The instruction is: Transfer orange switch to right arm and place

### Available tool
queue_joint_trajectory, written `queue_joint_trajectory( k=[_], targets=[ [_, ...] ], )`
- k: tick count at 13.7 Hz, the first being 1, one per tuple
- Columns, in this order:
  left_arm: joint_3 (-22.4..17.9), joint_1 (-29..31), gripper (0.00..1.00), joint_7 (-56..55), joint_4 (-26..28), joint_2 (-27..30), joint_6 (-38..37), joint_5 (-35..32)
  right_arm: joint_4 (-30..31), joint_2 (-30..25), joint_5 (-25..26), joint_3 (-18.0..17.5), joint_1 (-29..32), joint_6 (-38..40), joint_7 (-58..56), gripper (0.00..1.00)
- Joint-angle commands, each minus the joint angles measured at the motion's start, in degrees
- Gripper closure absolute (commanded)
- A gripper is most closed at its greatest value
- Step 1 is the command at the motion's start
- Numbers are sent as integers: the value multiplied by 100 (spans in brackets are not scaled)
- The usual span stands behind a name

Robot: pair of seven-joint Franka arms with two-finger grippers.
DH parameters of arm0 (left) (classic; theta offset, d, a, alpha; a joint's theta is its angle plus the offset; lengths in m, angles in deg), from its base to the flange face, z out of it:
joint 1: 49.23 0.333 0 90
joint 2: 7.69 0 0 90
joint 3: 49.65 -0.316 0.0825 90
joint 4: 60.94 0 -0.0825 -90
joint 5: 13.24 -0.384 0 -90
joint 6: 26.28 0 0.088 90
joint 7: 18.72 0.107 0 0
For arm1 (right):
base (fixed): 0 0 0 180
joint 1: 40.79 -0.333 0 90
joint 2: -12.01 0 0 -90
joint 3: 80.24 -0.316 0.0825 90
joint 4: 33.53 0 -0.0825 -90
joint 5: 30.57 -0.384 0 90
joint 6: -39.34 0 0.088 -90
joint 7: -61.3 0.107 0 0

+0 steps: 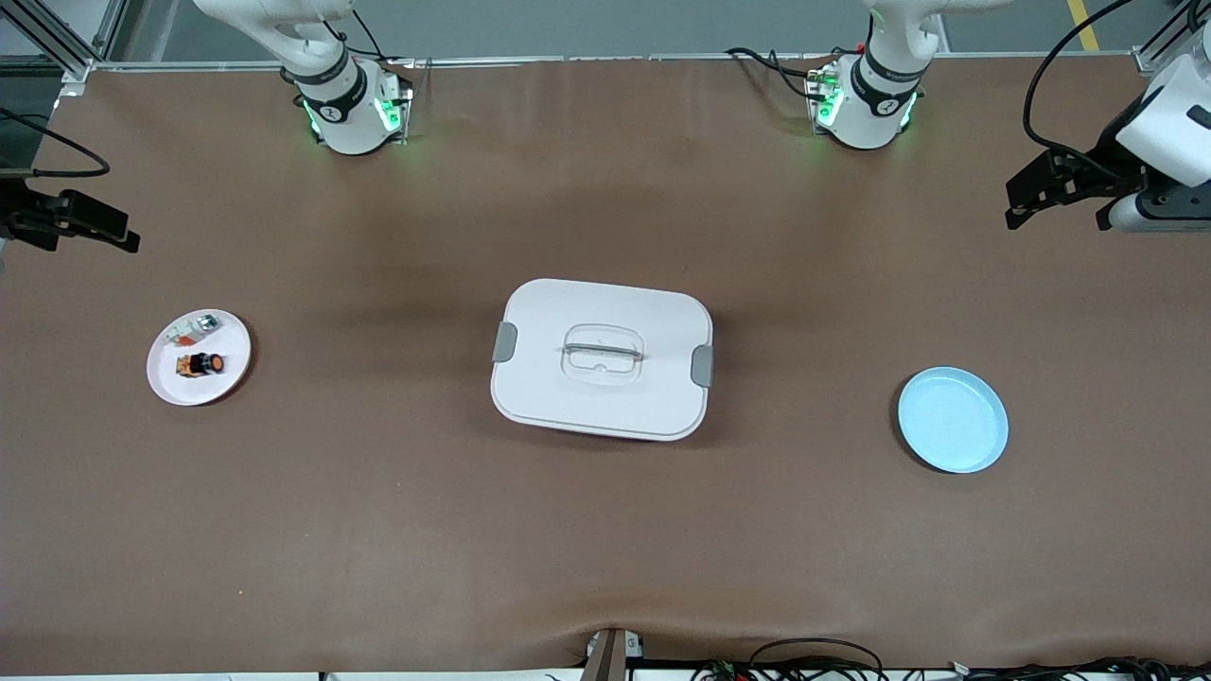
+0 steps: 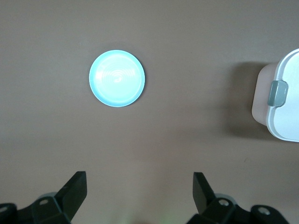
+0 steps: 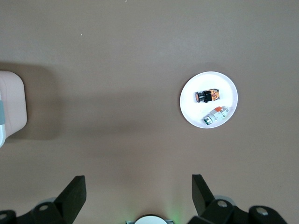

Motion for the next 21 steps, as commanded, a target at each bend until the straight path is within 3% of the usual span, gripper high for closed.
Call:
queue_joint_trajectory(
  k=[1,7,12,17,21],
  targets=[
    [26,22,0,108,67,62,55,3,87,-165,-60,55,-147,-12,169,0],
    [35,13,0,108,75,71,46,12,386,-438,-60,231,-332,-171,344,0],
    [35,22,0,108,49,53,54,38,430,-517,-393,214,-51,-144,354,0],
    [26,40,0,108,14,1,81,91,939,-877,-394,196,-51,-433,327,0],
    [26,40,0,108,-4,-26,81,91,975,-930,-376,179,-51,-417,327,0]
  ],
)
